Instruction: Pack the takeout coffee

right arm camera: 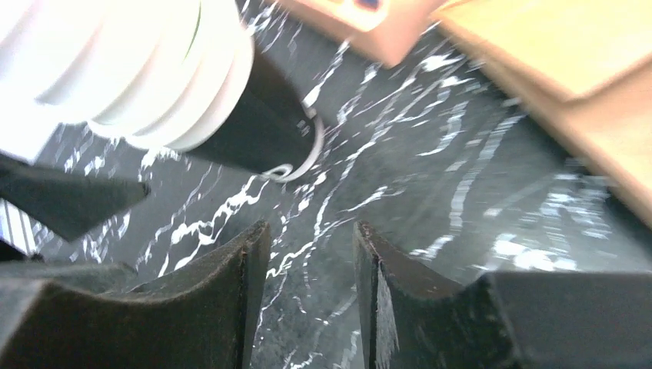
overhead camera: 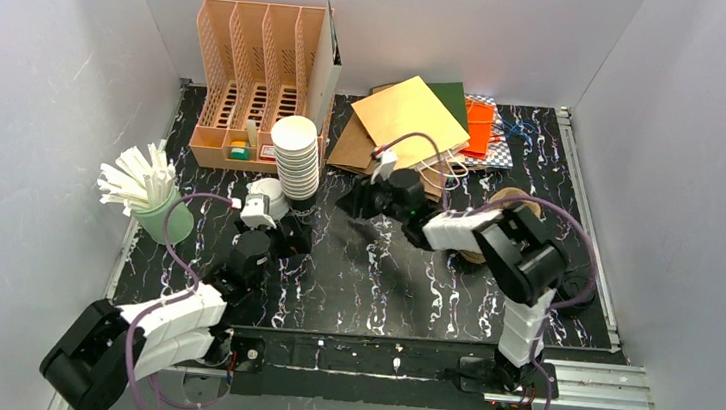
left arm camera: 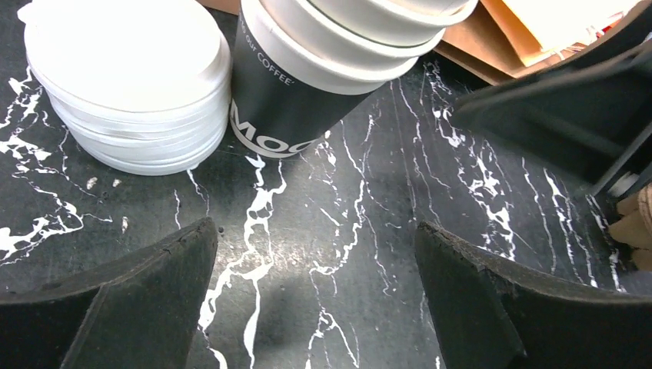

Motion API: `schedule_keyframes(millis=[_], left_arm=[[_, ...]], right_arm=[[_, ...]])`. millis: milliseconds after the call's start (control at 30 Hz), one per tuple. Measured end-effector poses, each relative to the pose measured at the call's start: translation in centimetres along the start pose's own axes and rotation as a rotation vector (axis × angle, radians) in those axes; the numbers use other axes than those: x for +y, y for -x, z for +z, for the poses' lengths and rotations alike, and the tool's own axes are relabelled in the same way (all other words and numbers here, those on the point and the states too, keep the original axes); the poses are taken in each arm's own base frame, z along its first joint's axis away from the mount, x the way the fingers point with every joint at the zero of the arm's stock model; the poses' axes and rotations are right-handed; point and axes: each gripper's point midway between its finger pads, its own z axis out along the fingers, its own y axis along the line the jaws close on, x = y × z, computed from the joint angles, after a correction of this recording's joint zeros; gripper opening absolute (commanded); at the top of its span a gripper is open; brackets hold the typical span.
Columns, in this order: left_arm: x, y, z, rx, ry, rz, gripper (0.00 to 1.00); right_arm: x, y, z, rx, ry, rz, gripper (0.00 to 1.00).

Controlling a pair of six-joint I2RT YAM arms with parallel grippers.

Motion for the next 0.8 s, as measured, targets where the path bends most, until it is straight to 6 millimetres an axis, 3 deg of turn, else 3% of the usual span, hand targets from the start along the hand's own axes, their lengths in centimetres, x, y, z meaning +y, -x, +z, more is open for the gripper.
schedule_keyframes(millis=[167, 300, 433, 533, 667, 800], left_arm=[[-1.0, 0.8, -0.7, 0.060, -0.004, -0.028, 0.98], [-2.0, 1.6, -1.4, 0.114, -0.008, -0.040, 0.98], [-2.2, 1.4, -2.2, 0.170, 0.002, -0.060, 0.98], [-2.1, 1.0, -2.7, 0.201, 0.012, -0.082, 0.98], [-1.8, 0.7, -3.5, 0.229, 0.022, -0.102, 0.98], [-2.0, 0.7, -3.8, 0.256, 0.028, -0.095, 0.98]], right_arm=[[-4.4, 7.1, -5.1, -0.100, -0.182, 0.108, 0.59], [-9.6, 10.9, -9.0, -0.139, -0.337, 0.237, 0.65], [-14.1, 12.5, -12.0, -0.142, -0.469, 0.354, 0.73], [-16.0, 13.7, -13.6, -0.149, -0.536, 0.420, 0.76], [-17.3, 15.2, -14.4, -0.177, -0.573, 0.477, 0.78], [-18.7, 15.2, -14.0, -0.180, -0.600, 0.526, 0.78]])
